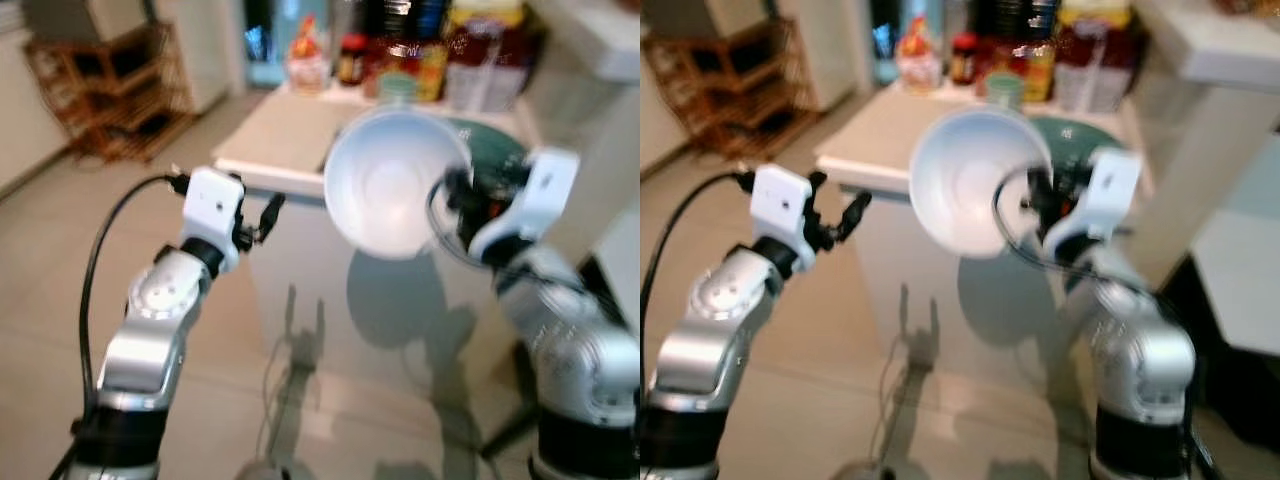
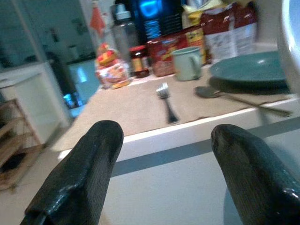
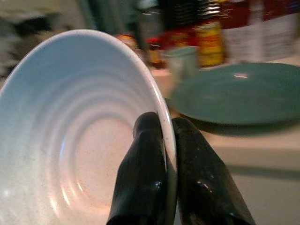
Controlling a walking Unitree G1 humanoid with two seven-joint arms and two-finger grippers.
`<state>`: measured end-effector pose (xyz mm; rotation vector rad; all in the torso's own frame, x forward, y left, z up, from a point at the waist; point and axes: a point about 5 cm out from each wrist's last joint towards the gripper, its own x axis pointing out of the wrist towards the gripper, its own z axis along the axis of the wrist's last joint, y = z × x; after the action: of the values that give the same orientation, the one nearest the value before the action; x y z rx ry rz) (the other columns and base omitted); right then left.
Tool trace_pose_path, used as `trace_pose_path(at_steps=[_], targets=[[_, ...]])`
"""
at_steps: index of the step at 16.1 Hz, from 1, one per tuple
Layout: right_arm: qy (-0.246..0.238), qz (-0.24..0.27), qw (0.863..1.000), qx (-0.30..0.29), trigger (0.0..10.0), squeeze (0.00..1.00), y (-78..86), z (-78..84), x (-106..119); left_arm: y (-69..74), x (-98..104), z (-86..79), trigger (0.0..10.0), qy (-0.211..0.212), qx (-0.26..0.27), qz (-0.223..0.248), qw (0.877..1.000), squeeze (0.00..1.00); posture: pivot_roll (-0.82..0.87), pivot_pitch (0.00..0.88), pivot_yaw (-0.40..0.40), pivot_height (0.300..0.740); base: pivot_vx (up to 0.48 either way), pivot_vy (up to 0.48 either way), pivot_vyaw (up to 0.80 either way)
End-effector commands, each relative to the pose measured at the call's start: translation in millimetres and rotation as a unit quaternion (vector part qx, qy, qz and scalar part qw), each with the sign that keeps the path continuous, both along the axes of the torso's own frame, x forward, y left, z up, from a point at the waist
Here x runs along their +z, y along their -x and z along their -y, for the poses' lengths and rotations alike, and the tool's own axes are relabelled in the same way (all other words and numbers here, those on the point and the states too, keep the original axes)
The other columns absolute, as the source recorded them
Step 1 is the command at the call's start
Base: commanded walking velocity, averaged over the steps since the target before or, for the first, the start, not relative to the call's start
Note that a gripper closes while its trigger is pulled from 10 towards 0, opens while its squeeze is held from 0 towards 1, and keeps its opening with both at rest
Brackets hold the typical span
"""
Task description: Setting the table
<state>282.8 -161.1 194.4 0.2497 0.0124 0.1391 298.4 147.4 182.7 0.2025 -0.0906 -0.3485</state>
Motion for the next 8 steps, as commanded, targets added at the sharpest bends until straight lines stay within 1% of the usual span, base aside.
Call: trace_pose_path(at_steps=[1, 2, 3, 4, 6, 7, 8], targets=[[0.013, 0.000, 1.000, -0.023, 10.0, 0.00, -0.5, 7.2, -4, 0.7, -7, 3.0, 10.0, 0.002, 0.000, -0.014, 1.000, 0.00, 0.11, 0.010, 0.019, 0.740, 0.000, -0.480, 0.00], [-0.015, -0.032, 0.999, -0.029, 10.0, 0.00, 4.1, 8.7, -18, 2.3, -18, 4.1, 10.0, -0.003, 0.004, -0.027, 1.000, 0.00, 0.11, 0.013, 0.019, 0.740, 0.000, -0.480, 0.00], [-0.014, -0.031, 0.999, -0.027, 10.0, 0.00, 5.3, 8.0, -19, 3.1, -21, 3.1, 10.0, -0.004, 0.007, -0.032, 0.999, 0.00, 0.10, 0.019, 0.024, 0.740, 0.000, -0.480, 0.00], [-0.004, -0.027, 0.999, -0.019, 10.0, 0.00, 6.7, 5.8, -20, 5.3, -27, 1.8, 10.0, -0.009, 0.010, -0.039, 0.999, 0.00, 0.10, 0.019, 0.024, 0.740, 0.000, -0.480, 0.00], [0.010, -0.015, 1.000, -0.013, 10.0, 0.00, 5.6, 3.6, -19, 4.5, -27, 2.6, 10.0, -0.007, 0.015, -0.038, 0.999, 0.00, 0.10, 0.022, 0.021, 0.740, 0.000, -0.480, 0.00], [0.026, -0.006, 1.000, -0.008, 10.0, 0.00, 4.8, 1.9, -18, 2.9, -25, 3.8, 10.0, -0.007, 0.019, -0.032, 0.999, 0.00, 0.10, 0.022, 0.017, 0.740, 0.000, -0.480, 0.00], [0.019, -0.007, 1.000, 0.001, 10.0, 0.00, 4.0, -0.3, -19, 1.7, -22, 5.6, 10.0, -0.009, 0.020, -0.025, 0.999, 0.00, 0.10, 0.023, 0.013, 0.740, 0.000, -0.480, 0.00]])
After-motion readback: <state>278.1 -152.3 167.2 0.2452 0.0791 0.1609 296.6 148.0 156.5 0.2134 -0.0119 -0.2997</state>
